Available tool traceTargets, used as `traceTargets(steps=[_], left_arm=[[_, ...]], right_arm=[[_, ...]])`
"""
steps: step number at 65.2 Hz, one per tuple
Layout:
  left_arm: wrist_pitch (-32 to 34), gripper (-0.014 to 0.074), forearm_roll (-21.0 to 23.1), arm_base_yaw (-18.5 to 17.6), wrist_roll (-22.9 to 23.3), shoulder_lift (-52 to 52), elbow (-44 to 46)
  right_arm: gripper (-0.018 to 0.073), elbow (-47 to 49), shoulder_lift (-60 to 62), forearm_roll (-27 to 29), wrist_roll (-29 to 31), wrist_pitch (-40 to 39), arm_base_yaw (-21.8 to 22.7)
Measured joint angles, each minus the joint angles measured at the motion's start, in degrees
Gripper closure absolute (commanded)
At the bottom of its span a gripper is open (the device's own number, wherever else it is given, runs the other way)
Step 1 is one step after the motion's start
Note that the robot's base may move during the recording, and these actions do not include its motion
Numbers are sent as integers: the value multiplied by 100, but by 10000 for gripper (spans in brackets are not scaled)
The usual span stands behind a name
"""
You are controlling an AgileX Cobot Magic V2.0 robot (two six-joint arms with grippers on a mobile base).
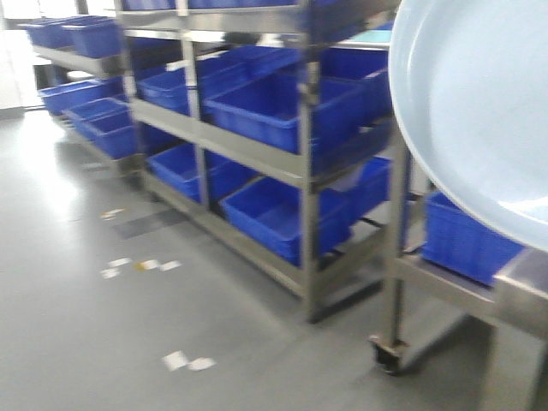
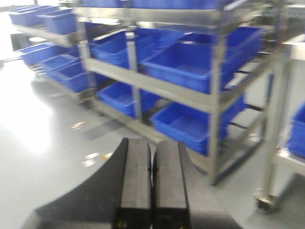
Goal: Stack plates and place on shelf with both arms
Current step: 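Drive the base away from the table holding the plates raised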
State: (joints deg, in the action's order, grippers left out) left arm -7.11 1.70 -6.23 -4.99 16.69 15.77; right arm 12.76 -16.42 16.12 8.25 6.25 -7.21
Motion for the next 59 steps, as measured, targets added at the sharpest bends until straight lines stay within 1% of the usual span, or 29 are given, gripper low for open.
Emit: traceTargets(steps=[59], left_arm=[[0, 514, 0, 0, 0, 0, 0]], right_arm=[[501, 0, 0, 0, 0, 4, 0]])
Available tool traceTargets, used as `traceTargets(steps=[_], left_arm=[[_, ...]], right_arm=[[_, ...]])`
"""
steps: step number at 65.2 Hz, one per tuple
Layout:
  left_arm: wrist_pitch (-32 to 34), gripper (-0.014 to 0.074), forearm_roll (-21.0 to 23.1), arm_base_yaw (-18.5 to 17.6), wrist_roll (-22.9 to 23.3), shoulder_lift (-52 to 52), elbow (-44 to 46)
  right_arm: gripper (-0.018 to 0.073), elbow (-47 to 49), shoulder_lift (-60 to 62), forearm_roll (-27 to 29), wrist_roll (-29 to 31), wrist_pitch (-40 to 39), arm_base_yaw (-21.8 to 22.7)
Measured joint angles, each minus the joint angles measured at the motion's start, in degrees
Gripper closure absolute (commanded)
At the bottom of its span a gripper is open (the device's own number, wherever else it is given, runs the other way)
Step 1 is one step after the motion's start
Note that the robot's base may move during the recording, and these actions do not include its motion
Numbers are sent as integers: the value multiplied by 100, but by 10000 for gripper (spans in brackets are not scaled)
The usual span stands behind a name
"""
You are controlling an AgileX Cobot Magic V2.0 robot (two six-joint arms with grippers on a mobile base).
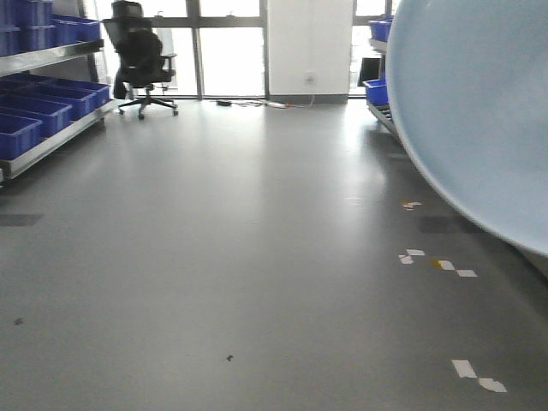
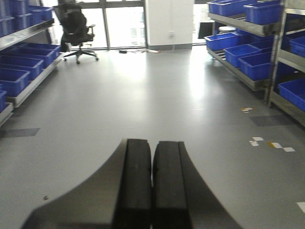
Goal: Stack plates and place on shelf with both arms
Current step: 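Drive the base away from the table holding the plates raised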
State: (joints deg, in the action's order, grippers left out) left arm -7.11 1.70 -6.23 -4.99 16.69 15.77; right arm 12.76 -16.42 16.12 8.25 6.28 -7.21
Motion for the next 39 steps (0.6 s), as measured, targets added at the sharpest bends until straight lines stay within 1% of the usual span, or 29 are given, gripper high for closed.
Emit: traceTargets(steps=[39], left_arm=[[0, 514, 0, 0, 0, -9, 0]], right_arm=[[501, 0, 0, 0, 0, 22, 0]])
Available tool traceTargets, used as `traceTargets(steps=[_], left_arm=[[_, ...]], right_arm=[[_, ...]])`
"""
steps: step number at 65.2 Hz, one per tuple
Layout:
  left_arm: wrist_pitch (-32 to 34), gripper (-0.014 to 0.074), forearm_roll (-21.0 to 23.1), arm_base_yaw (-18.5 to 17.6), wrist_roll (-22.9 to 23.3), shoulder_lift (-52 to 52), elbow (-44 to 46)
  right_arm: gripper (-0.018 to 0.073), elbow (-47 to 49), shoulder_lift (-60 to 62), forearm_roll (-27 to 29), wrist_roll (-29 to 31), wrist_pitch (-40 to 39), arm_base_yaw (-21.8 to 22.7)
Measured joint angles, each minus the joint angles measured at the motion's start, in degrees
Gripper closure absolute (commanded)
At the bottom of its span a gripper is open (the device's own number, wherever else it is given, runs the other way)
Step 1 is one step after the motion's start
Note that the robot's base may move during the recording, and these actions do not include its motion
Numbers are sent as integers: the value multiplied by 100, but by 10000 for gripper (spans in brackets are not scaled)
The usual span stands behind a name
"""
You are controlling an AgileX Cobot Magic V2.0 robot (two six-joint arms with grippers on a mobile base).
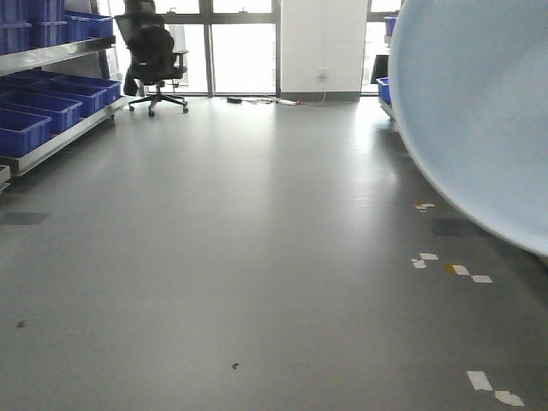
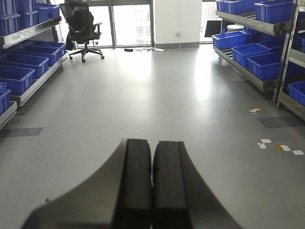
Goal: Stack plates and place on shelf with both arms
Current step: 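Drive the base away from the table holding the plates raised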
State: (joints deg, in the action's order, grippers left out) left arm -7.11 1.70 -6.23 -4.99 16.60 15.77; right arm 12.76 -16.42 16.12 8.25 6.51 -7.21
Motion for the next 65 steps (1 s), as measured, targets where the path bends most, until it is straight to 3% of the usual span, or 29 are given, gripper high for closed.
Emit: traceTargets(steps=[65], left_arm=[[0, 514, 0, 0, 0, 0, 0]], right_arm=[[501, 0, 0, 0, 0, 4, 0]])
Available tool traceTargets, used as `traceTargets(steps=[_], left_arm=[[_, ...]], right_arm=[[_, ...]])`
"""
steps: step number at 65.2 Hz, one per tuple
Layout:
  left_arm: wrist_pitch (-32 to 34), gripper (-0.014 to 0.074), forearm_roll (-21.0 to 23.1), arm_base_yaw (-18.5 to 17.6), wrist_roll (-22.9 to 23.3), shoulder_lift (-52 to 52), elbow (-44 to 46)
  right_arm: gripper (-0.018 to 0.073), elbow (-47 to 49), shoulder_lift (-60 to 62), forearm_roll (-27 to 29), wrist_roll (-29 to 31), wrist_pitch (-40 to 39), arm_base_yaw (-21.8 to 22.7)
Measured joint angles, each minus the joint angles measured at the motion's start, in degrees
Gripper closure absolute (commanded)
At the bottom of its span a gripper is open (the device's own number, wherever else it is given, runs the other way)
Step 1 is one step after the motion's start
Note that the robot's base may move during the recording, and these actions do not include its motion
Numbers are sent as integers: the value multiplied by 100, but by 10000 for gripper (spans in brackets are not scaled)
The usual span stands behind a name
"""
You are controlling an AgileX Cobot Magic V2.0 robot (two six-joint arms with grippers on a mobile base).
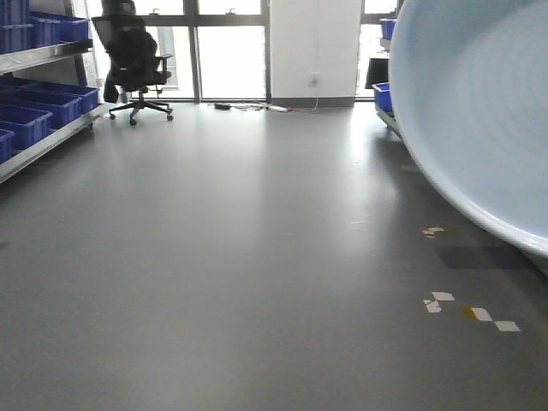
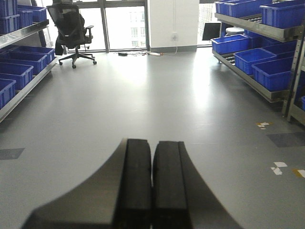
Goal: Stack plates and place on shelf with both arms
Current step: 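Drive the base away from the table holding the plates raised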
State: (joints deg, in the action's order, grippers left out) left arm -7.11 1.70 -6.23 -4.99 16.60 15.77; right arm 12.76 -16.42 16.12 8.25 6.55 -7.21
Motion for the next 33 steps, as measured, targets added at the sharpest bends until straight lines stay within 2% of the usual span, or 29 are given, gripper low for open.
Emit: traceTargets(steps=[33], left_arm=[[0, 514, 0, 0, 0, 0, 0]], right_arm=[[501, 0, 0, 0, 0, 0, 0]])
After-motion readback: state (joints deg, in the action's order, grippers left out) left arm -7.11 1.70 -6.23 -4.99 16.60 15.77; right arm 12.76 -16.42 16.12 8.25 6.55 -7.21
